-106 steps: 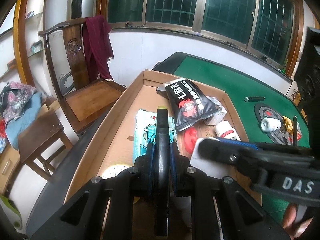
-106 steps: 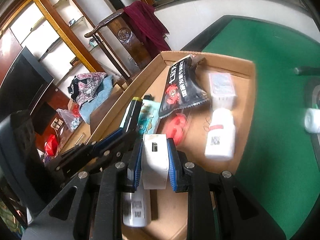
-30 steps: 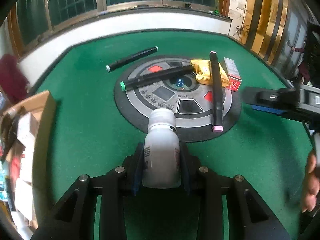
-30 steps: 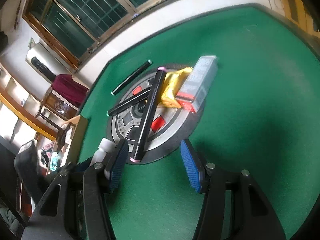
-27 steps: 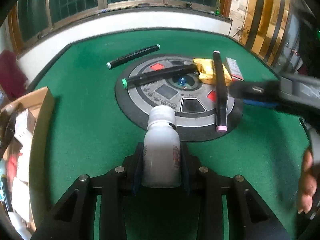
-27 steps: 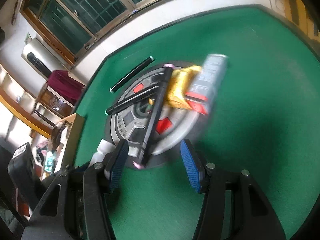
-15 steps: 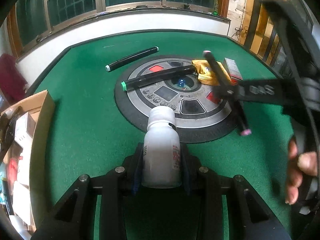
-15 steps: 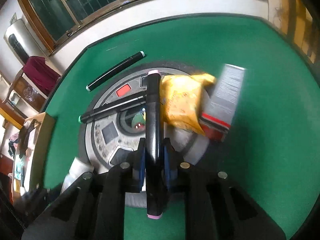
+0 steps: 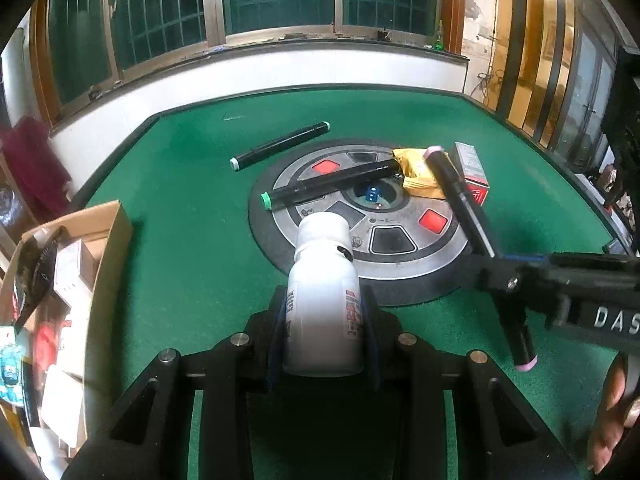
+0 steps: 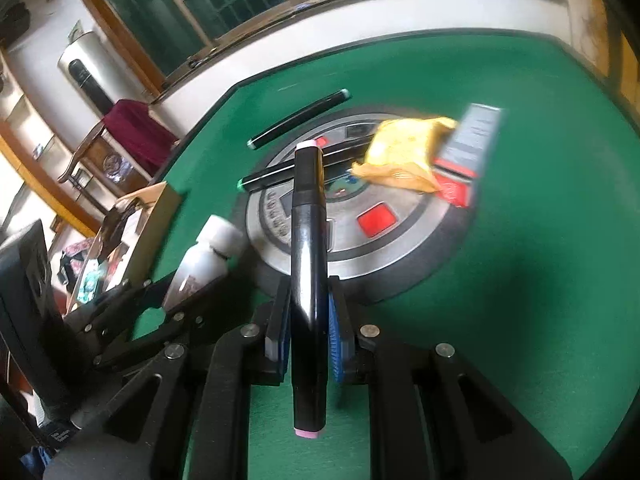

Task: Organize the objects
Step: 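Grasp the white red-label bottle with the left tool while the right tool grasps a pink-capped black marker, then carry the bottle and marker to the cardboard tray and open both tools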

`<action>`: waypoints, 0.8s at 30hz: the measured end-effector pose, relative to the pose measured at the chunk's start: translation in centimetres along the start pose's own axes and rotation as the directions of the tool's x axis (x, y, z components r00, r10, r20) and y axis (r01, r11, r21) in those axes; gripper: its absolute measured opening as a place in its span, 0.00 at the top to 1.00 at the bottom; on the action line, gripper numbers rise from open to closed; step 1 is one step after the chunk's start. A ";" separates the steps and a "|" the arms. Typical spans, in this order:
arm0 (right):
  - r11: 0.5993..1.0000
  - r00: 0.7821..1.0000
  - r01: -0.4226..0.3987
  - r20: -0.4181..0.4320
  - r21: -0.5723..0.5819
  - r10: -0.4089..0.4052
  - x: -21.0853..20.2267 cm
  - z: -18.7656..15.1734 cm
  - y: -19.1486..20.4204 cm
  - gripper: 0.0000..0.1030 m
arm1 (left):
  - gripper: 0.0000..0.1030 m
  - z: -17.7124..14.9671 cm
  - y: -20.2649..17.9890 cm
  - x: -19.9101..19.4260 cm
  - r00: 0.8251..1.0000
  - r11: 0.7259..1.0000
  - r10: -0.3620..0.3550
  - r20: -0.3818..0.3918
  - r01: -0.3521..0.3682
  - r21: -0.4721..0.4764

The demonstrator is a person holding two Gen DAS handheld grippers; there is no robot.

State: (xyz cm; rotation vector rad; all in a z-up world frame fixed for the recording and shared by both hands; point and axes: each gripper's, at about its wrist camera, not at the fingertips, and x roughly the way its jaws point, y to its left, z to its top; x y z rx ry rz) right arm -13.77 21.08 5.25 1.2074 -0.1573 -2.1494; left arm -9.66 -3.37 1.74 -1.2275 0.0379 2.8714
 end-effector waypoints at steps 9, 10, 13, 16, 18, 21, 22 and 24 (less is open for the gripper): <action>1.000 1.000 -0.015 -0.019 -0.020 0.014 0.5 -0.2 0.3 0.87 | 0.71 0.0 0.1 -0.6 1.000 1.000 0.010 0.016 -0.011 0.008; 1.000 1.000 -0.016 -0.021 -0.018 0.015 0.6 -0.3 0.2 0.87 | 0.71 0.0 0.0 -0.7 1.000 1.000 0.009 0.018 -0.010 0.008; 1.000 0.999 -0.022 -0.026 -0.009 0.022 0.7 -0.2 0.4 0.87 | 0.71 0.2 -0.1 -1.0 1.000 1.000 0.009 0.027 -0.009 0.009; 1.000 0.999 -0.022 -0.026 -0.008 0.021 0.8 -0.3 0.3 0.87 | 0.71 0.3 -0.1 -1.3 0.999 1.000 0.006 0.037 -0.007 0.008; 1.000 0.999 -0.023 -0.028 -0.009 0.023 1.0 -0.3 0.6 0.87 | 0.71 0.4 0.1 -1.4 0.999 1.000 0.005 0.042 -0.005 0.006; 1.000 0.999 -0.018 -0.028 -0.009 0.018 1.1 -0.4 0.6 0.87 | 0.71 0.5 0.1 -1.7 0.999 1.000 0.003 0.051 -0.003 0.003; 1.000 0.999 -0.020 -0.028 -0.007 0.020 1.0 -0.4 0.6 0.87 | 0.71 0.6 0.2 -1.8 0.998 1.000 0.003 0.056 -0.003 0.001; 1.000 1.000 -0.016 -0.024 -0.009 0.015 1.0 -0.4 0.6 0.87 | 0.71 0.7 0.2 -2.0 0.998 1.000 0.002 0.062 -0.002 0.000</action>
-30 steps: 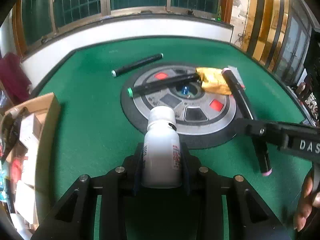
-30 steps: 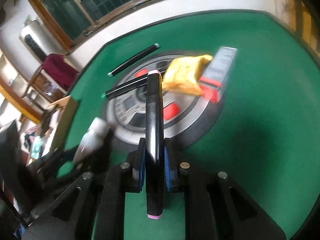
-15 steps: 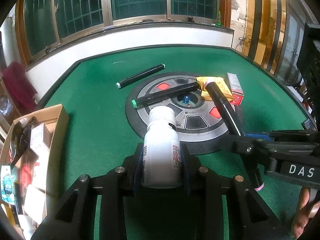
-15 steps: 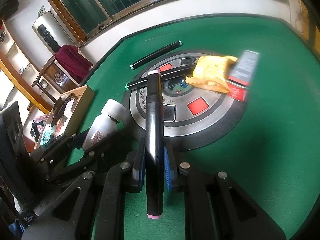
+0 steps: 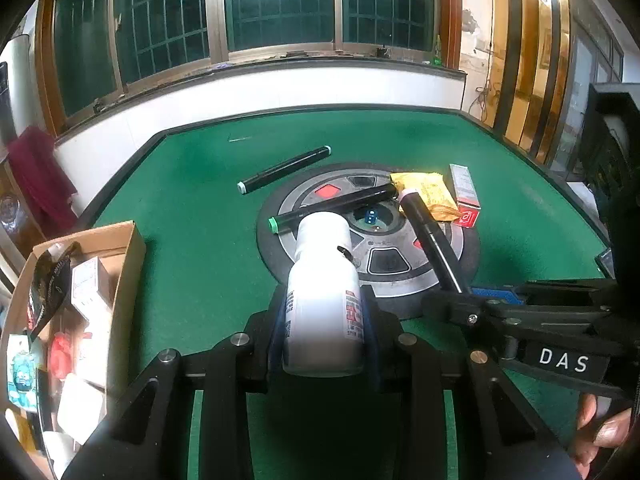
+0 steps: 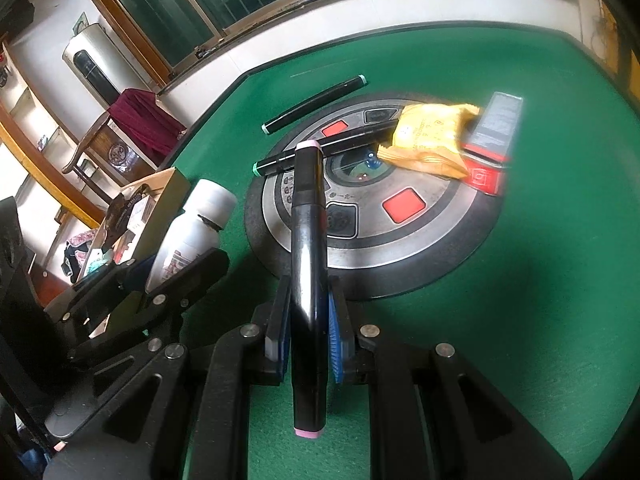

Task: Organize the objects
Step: 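Carry the bottle and marker to the cardboard tray and open both tools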

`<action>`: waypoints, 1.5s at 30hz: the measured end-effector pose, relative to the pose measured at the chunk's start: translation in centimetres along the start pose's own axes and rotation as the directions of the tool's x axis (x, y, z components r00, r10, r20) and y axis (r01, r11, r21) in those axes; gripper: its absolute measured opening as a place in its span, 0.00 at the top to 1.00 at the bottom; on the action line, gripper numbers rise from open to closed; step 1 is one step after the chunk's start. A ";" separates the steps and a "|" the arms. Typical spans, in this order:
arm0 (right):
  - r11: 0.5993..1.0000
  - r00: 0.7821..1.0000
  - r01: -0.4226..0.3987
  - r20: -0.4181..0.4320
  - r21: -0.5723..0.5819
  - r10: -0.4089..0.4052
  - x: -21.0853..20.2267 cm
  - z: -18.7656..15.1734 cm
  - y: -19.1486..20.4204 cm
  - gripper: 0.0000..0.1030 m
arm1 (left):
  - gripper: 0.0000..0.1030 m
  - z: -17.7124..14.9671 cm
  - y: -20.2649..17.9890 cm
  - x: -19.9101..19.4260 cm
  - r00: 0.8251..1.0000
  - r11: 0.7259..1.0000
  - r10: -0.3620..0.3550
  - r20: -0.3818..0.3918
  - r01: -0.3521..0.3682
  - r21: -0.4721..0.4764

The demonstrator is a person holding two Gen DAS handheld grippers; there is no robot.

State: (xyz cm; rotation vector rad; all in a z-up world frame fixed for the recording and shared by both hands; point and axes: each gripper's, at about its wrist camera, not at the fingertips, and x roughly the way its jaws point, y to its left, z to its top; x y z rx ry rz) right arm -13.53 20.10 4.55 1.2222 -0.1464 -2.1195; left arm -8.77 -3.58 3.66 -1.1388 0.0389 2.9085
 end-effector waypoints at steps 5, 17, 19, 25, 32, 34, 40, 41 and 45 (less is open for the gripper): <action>1.000 1.000 -0.020 -0.002 0.018 0.020 0.2 0.0 0.1 0.87 | 0.71 0.3 0.3 -0.7 1.000 1.000 0.006 0.028 -0.005 -0.016; 0.998 0.999 -0.052 0.015 0.027 0.051 -0.1 -1.3 3.2 0.87 | 0.71 -0.1 1.6 -4.2 0.993 0.998 0.039 0.108 -0.034 -0.048; 0.998 0.999 -0.053 0.015 0.020 0.053 -0.1 -1.2 3.7 0.87 | 0.71 -0.3 2.1 -4.8 0.991 0.997 0.055 0.120 -0.048 -0.054; 0.997 0.998 -0.065 0.009 -0.032 0.065 0.0 -0.9 6.8 0.87 | 0.71 -1.1 4.5 -6.8 0.984 0.993 0.096 0.151 -0.083 -0.088; 0.990 0.996 -0.086 -0.001 -0.109 0.087 0.7 -0.4 11.4 0.87 | 0.71 -2.0 8.8 -8.8 0.973 0.977 0.166 0.164 -0.139 -0.161; 0.987 0.996 -0.094 -0.008 -0.132 0.094 1.1 -0.2 12.9 0.87 | 0.71 -2.4 10.6 -9.3 0.969 0.968 0.187 0.163 -0.153 -0.199; 0.974 0.992 -0.123 -0.045 -0.191 0.117 3.6 0.7 17.5 0.87 | 0.71 -4.4 16.5 -10.7 0.956 0.928 0.259 0.140 -0.206 -0.310; 0.972 0.991 -0.129 -0.051 -0.197 0.122 4.0 0.8 18.1 0.87 | 0.71 -4.8 17.2 -10.8 0.954 0.922 0.268 0.132 -0.214 -0.323; 0.963 0.985 -0.163 -0.086 -0.216 0.147 6.1 1.3 21.2 0.87 | 0.71 -6.6 20.0 -10.3 0.949 0.894 0.304 0.089 -0.251 -0.371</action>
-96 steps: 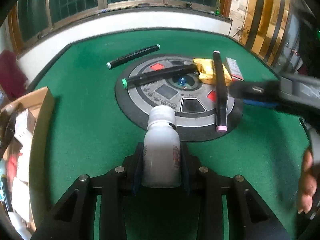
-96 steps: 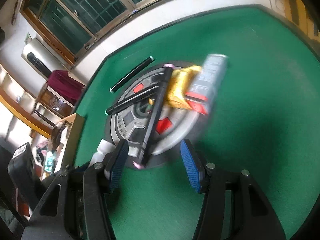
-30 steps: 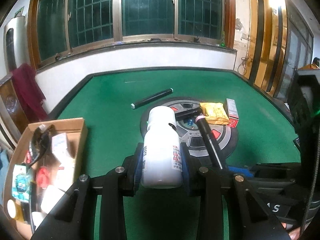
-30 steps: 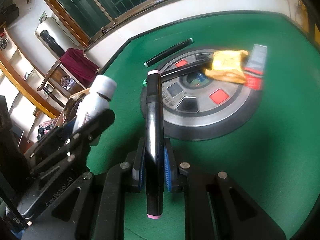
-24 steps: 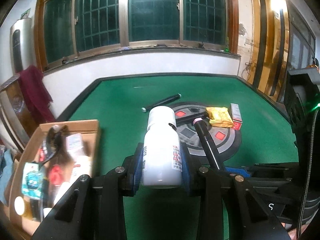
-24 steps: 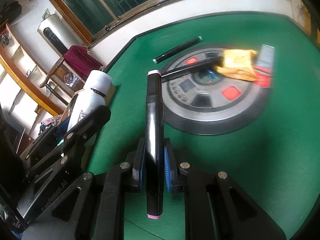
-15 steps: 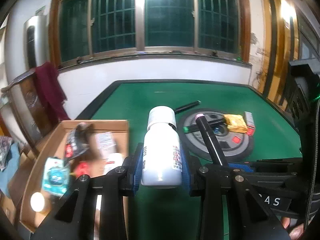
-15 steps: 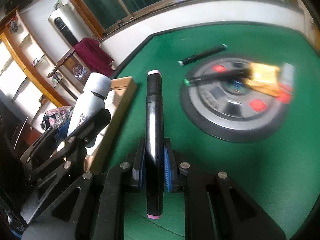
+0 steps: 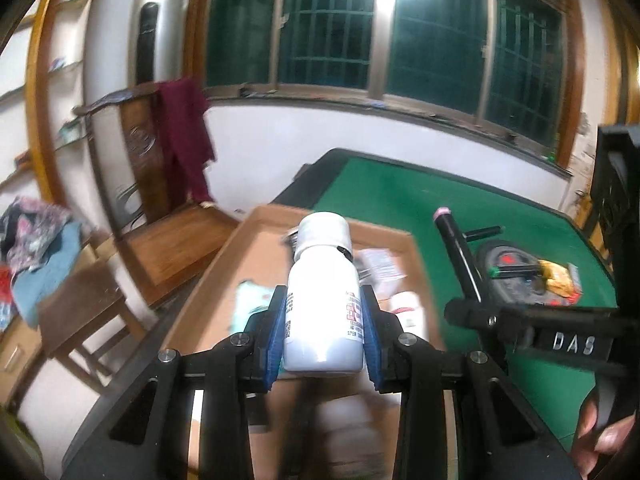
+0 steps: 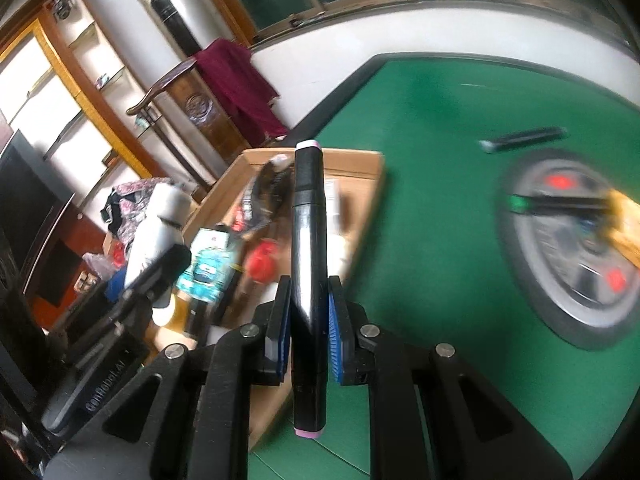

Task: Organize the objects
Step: 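Carry the bottle and marker to the cardboard tray and open both tools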

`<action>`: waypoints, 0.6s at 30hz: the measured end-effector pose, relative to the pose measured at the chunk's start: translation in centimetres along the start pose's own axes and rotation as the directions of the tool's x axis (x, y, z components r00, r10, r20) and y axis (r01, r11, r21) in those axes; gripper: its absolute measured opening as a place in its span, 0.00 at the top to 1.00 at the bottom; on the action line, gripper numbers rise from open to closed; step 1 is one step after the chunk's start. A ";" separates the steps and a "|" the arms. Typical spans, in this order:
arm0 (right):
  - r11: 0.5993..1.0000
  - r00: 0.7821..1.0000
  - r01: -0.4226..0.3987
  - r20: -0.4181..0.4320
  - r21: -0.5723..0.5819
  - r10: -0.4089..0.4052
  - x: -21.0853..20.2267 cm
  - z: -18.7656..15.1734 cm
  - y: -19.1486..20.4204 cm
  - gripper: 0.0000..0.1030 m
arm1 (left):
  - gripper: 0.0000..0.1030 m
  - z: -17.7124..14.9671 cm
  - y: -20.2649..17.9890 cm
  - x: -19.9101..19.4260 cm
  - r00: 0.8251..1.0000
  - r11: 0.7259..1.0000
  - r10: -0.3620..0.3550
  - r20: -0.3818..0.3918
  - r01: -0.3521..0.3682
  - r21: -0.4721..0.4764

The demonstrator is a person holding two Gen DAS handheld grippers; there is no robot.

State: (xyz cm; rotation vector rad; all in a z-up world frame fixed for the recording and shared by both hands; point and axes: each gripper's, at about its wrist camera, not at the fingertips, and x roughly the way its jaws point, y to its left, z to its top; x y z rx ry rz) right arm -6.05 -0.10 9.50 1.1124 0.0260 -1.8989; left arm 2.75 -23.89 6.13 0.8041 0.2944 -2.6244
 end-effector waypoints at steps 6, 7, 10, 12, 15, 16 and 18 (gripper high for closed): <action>1.000 0.998 -0.011 -0.059 -0.012 0.011 4.1 1.1 2.6 0.87 | 0.71 -1.4 1.9 1.8 0.998 0.999 0.012 -0.054 -0.014 -0.029; 1.000 0.998 -0.006 -0.070 -0.012 0.005 4.7 1.1 2.8 0.87 | 0.71 -1.5 2.0 2.0 0.998 0.999 0.011 -0.061 -0.012 -0.029; 1.000 0.995 0.008 -0.101 -0.016 -0.010 6.5 1.0 3.2 0.87 | 0.71 -1.7 2.4 2.1 0.998 0.999 0.009 -0.066 -0.011 -0.030; 1.000 0.994 0.019 -0.107 -0.024 -0.021 7.0 0.8 3.5 0.87 | 0.71 -1.7 2.6 2.2 0.998 0.999 0.007 -0.069 -0.010 -0.032; 0.998 0.993 0.042 -0.111 -0.042 -0.046 7.5 0.6 3.9 0.87 | 0.71 -1.8 2.9 2.5 0.997 0.999 0.008 -0.079 -0.010 -0.036; 0.998 0.992 0.045 -0.112 -0.046 -0.050 7.6 0.5 3.9 0.87 | 0.71 -1.9 3.0 2.5 0.997 0.999 0.009 -0.082 -0.012 -0.038; 0.996 0.992 0.059 -0.109 -0.060 -0.065 7.8 0.6 4.3 0.87 | 0.71 -2.0 3.2 2.6 0.996 0.999 0.011 -0.084 -0.014 -0.039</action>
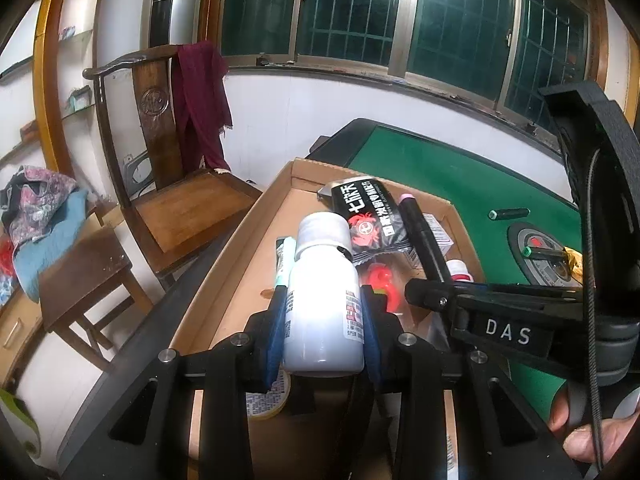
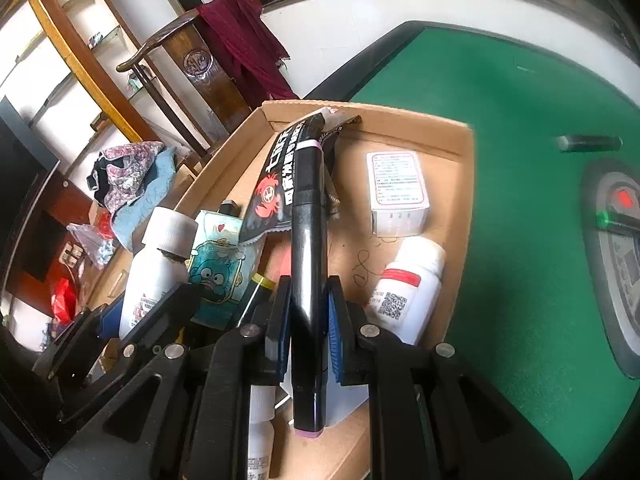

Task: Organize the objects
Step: 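Carry the bottle and marker to the cardboard tray and open both tools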

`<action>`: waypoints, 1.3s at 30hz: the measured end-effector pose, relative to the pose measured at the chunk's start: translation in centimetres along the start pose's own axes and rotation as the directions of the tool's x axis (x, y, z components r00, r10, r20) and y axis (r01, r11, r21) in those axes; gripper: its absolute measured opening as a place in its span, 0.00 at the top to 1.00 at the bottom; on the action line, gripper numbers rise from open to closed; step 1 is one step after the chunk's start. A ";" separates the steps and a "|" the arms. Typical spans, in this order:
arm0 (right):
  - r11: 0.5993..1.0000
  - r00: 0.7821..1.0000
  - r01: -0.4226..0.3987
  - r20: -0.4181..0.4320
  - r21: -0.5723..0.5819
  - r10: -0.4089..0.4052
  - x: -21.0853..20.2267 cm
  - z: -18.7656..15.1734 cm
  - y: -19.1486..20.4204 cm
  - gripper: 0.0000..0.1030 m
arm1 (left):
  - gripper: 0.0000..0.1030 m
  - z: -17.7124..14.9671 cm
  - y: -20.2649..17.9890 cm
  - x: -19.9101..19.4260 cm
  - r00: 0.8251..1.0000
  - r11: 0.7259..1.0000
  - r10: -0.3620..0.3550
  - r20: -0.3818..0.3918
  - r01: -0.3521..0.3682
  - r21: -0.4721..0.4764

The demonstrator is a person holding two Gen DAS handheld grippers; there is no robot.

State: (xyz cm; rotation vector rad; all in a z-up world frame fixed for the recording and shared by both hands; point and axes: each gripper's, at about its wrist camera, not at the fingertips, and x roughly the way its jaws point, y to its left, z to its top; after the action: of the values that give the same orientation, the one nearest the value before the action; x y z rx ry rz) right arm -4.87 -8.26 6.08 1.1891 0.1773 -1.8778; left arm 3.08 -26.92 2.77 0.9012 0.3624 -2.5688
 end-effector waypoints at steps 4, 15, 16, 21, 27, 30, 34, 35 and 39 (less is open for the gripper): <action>0.998 0.999 0.052 0.007 -0.047 -0.052 0.1 -0.1 0.8 0.87 | 0.71 -0.1 0.2 0.2 1.000 1.000 0.002 -0.009 -0.002 -0.001; 0.978 0.989 0.147 0.036 -0.150 -0.143 -0.1 -0.8 2.4 0.87 | 0.71 -0.2 0.4 0.1 1.000 1.000 0.004 -0.013 -0.004 0.005; 0.977 0.989 0.150 0.038 -0.154 -0.145 -0.1 -0.8 2.4 0.87 | 0.71 -0.2 0.3 0.0 1.000 1.000 0.006 -0.012 -0.006 0.008; 0.975 0.988 0.154 0.043 -0.159 -0.149 -0.5 -0.7 2.5 0.87 | 0.70 -0.1 0.4 -0.4 1.000 1.000 -0.009 -0.002 0.009 0.001; 0.977 0.989 0.144 0.058 -0.158 -0.136 -1.4 -0.9 2.7 0.83 | 0.68 0.1 0.6 -1.0 1.000 1.000 -0.011 0.014 0.011 -0.003; 0.977 0.989 0.145 0.065 -0.159 -0.136 -1.9 -0.9 3.1 0.81 | 0.63 0.3 0.6 -1.4 1.000 1.000 -0.004 0.021 0.004 -0.010; 0.980 0.990 0.134 0.072 -0.147 -0.124 -2.5 -1.0 2.8 0.81 | 0.54 0.5 0.8 -2.1 0.999 1.000 -0.009 0.037 0.010 -0.025; 0.981 0.990 0.128 0.073 -0.142 -0.119 -2.7 -1.0 2.7 0.81 | 0.53 0.6 0.7 -2.3 0.999 1.000 -0.013 0.040 0.014 -0.027; 0.988 0.992 0.102 0.082 -0.117 -0.092 -3.7 -1.0 2.3 0.71 | 0.53 0.7 0.2 -3.0 0.998 1.000 -0.017 0.052 0.018 -0.021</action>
State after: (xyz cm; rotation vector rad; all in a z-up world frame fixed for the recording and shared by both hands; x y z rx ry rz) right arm -1.97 -6.88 9.23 1.0415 0.3070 -1.9647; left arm 4.97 -26.57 5.26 0.8252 0.3832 -2.5938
